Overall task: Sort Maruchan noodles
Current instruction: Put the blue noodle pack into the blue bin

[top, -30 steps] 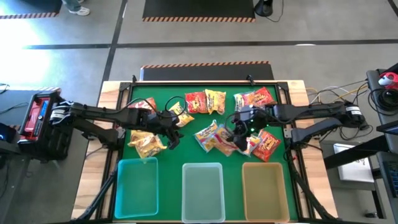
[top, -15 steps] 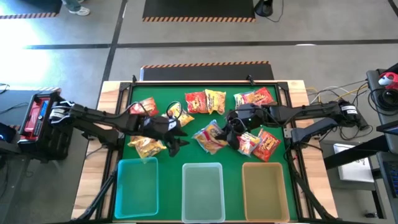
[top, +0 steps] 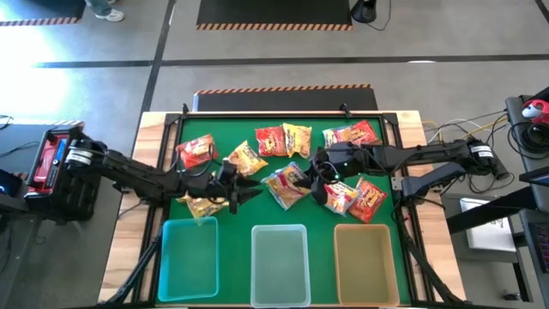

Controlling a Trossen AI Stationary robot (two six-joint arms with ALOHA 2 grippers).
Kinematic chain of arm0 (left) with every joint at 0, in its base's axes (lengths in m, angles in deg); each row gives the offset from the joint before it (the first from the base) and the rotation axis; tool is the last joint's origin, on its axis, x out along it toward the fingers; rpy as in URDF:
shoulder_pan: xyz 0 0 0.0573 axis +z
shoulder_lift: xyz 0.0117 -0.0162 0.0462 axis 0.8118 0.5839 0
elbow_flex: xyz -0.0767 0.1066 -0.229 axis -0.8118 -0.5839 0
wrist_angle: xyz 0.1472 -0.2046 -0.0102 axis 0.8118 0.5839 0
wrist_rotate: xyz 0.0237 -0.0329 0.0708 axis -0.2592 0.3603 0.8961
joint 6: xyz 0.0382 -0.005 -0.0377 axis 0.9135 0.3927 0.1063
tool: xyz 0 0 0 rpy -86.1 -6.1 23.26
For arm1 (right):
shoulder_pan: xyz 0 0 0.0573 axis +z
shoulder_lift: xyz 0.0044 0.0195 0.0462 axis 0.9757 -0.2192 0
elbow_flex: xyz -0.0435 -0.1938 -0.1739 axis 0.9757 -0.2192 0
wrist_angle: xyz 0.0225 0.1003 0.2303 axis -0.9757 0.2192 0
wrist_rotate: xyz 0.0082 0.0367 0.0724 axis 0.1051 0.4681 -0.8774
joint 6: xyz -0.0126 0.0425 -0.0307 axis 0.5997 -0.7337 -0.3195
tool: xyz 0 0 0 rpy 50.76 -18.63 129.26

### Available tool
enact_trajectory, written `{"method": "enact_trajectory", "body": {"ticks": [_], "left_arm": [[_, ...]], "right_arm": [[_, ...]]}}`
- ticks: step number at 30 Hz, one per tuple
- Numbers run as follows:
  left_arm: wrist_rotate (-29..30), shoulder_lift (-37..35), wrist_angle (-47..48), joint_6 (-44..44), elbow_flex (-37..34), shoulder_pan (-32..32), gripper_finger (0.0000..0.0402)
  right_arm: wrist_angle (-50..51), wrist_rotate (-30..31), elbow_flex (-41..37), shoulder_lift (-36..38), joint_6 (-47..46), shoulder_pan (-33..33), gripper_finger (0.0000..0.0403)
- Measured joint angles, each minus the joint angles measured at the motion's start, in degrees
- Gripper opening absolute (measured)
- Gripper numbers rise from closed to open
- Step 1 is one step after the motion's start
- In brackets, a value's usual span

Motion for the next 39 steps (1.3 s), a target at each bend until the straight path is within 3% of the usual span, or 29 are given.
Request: {"method": "enact_trajectory", "body": {"ticks": [11,21,27,39], "left_arm": [[-0.1,0.4,-0.7,-1.9,2.3,0.0,0.0188],[-1.9,0.4,-0.8,-0.4,2.2,1.0,0.0235],[-1.8,0.4,-0.5,-0.8,2.6,1.0,0.024],[-1.6,0.3,1.2,7.4,7.0,1.0,0.0233]], "right_arm": [[-1.7,1.4,0.0,0.0,-0.1,0.0,0.0107],[-2.6,2.8,0.0,0.0,-0.3,0.0,0.0107],[-5.0,2.9,0.0,-0.3,-0.8,0.0,0.0107],[-15.5,2.9,0.0,-1.9,-0.8,0.0,0.0107]]}}
